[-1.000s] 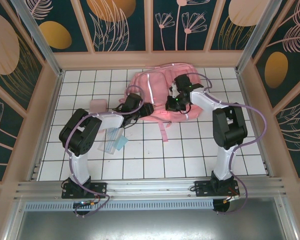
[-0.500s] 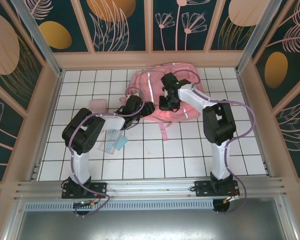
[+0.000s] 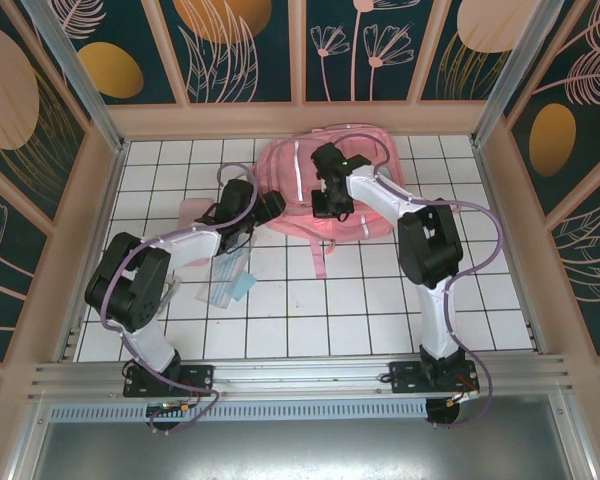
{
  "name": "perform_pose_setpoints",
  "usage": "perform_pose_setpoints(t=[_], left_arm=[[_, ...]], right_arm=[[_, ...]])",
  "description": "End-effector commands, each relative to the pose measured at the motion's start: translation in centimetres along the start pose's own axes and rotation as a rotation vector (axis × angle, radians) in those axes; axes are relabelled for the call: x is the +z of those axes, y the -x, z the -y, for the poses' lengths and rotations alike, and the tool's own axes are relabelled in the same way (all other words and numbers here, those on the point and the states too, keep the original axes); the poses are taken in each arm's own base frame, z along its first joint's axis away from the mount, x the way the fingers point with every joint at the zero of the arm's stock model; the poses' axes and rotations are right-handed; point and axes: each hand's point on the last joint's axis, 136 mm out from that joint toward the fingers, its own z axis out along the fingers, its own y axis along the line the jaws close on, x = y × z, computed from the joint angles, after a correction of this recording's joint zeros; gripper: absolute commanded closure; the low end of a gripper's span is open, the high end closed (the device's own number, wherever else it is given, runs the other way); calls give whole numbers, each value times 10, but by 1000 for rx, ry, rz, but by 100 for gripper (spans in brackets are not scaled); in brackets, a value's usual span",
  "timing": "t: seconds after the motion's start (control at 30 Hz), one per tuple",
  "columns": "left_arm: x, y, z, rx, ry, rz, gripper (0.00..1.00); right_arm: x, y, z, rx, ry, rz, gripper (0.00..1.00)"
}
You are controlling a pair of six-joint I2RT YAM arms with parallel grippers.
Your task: Pack the student bag
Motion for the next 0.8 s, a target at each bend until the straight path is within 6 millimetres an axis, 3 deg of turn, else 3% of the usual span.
perform_pose_setpoints(t=[0.0,0.1,0.2,0.4,0.53,0.6,0.77], left_arm=[[19,-14,-28,16,80,-41,20],[43,-12,-20,14,56,-62,22],[61,-20,-24,10,58,-93,28],[65,-43,-27,-13,10,-140,44],[57,-50,-4,0,-61,-141,53],[55,-57,14,16,-102,-153,55],[48,-67,50,6,-200,-173,55]], right_arm=[[-20,23,-6,-46,3,66,100],[-29,26,-17,-61,55,55,100],[-32,21,-31,-63,134,18,100],[-21,12,-54,-2,303,-48,100],[-8,14,-62,49,320,-49,100],[0,21,-59,88,299,-27,100],[18,21,-78,76,220,2,100]])
